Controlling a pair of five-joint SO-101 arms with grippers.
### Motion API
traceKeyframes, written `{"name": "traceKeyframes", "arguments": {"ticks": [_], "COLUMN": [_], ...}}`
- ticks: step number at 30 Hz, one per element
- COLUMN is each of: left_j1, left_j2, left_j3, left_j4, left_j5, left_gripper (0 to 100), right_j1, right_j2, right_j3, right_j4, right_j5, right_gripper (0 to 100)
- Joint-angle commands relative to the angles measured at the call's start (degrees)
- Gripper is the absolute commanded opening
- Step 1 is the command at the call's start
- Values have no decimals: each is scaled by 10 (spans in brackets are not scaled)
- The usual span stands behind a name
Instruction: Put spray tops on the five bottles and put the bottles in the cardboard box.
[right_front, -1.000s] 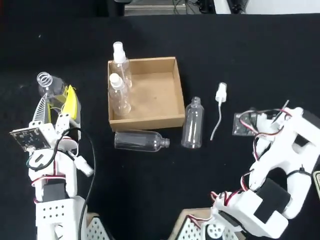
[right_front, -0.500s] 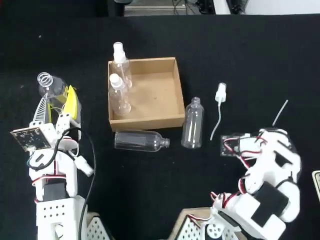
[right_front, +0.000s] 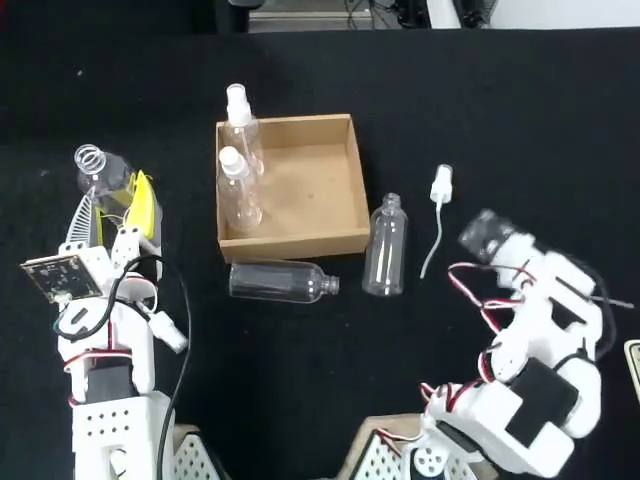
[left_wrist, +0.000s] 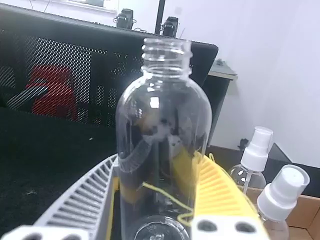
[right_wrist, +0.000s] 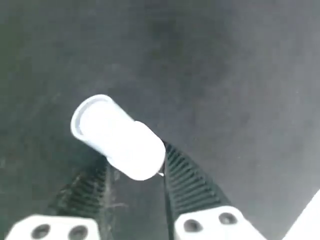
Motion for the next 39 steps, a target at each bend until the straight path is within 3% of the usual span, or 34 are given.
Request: {"name": "traceKeyframes", "arguments": {"ticks": [1,3,6,10,17,26,39], "left_j1": [0,0,0,0,0,0,0], "left_j2": [-6,-6,-6,-6,-6,-6,-6], "left_j3": [14,14,14,14,14,14,14], "left_j4": [-14,-14,-14,-14,-14,-14,-14], "left_j5": [-4,-4,-4,-4,-4,-4,-4], "left_gripper": [30,30,30,30,30,30,30], "right_j1": [-27,-30,-30,-31,-47,-123,-55], "right_j2": [0,0,0,0,0,0,102], "right_j3": [-90,-136,-206,-243,-242,-208,-195], "right_j4": [106,205,328,392,394,404,241], "right_j5": [-122,-150,-189,-194,-193,-121,-75], "right_gripper": [12,19,109,224,247,243,208]}}
